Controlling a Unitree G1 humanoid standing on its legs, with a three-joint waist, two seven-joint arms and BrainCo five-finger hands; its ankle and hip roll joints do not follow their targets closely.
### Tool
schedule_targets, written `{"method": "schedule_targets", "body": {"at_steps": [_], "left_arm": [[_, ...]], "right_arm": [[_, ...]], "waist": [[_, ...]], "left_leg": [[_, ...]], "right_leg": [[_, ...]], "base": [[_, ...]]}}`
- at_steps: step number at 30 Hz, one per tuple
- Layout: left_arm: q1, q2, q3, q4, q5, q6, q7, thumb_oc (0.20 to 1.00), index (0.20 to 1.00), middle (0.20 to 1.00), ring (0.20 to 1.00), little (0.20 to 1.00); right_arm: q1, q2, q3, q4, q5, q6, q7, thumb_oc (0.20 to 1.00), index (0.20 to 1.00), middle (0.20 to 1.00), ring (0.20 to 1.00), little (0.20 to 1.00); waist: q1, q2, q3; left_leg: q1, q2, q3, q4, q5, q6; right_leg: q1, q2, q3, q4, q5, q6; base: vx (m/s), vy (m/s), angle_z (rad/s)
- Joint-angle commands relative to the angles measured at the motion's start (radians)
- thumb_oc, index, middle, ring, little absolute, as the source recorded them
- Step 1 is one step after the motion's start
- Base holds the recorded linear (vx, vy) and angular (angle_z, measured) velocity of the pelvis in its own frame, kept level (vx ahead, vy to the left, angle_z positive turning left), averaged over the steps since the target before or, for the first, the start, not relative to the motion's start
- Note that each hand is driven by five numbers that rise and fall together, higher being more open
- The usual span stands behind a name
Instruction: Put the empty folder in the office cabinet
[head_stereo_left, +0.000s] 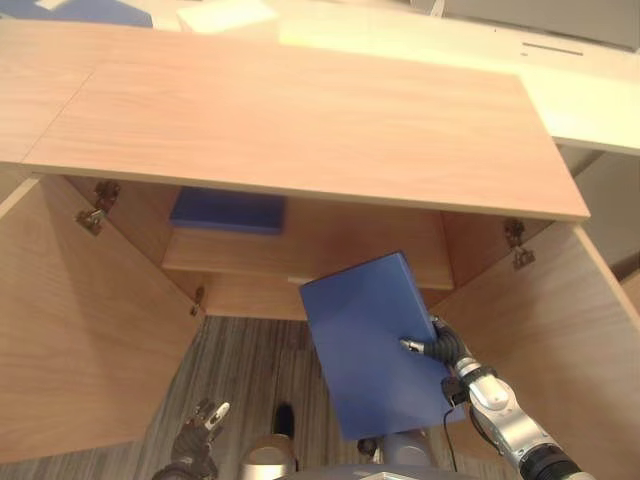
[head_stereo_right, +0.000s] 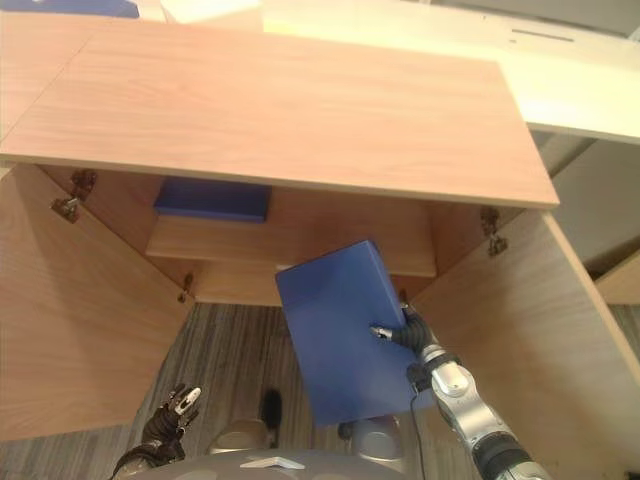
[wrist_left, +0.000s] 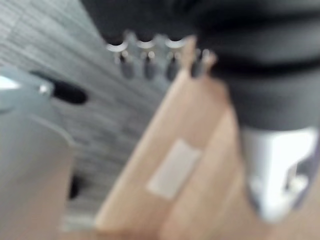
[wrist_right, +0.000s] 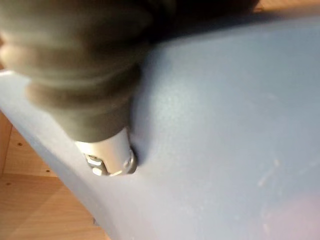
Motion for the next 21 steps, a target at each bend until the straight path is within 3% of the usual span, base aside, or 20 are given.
{"method": "schedule_targets", "body": {"at_steps": [1,9,18,21], "left_arm": [[0.037,0.013,-0.013,-0.018,0.032,-0.054,0.008,1.0,1.0,1.0,1.0,1.0],[0.031,0.016,-0.028,-0.021,0.066,-0.042,0.002,1.0,1.0,1.0,1.0,1.0],[0.026,0.029,-0.075,-0.012,0.155,-0.014,-0.035,1.0,1.0,1.0,1.0,1.0],[-0.008,0.022,-0.14,-0.016,0.171,-0.022,-0.031,1.0,1.0,1.0,1.0,1.0]], "right_arm": [[-0.064,-0.045,-0.03,-0.043,0.049,-0.042,0.014,0.2,0.2,0.2,0.2,0.2],[-0.022,-0.028,-0.055,0.015,0.09,0.003,0.08,0.2,0.2,0.2,0.2,0.2],[-0.057,0.019,-0.009,0.067,0.251,0.088,0.045,0.2,0.2,0.2,0.2,0.2],[-0.124,0.074,-0.011,0.138,0.326,0.096,-0.061,0.2,0.2,0.2,0.2,0.2]], "waist": [[0.009,0.025,-0.003],[-0.027,0.024,-0.034],[-0.021,0.03,-0.028],[-0.017,0.05,-0.013]], "left_leg": [[0.011,-0.069,0.073,0.173,-0.219,0.082],[0.015,-0.077,0.007,0.198,-0.249,0.084],[0.015,-0.051,0.0,0.189,-0.245,0.074],[-0.004,-0.041,0.001,0.176,-0.233,0.071]], "right_leg": [[-0.079,-0.005,0.017,-0.005,0.113,-0.005],[-0.04,0.011,0.161,-0.005,0.111,-0.019],[-0.012,0.026,0.177,0.011,0.1,-0.042],[-0.044,0.035,0.181,0.034,0.09,-0.053]], "base": [[0.3,-0.059,0.61],[0.23,-0.067,0.34],[0.22,-0.1,0.18],[0.13,-0.084,0.02]]}}
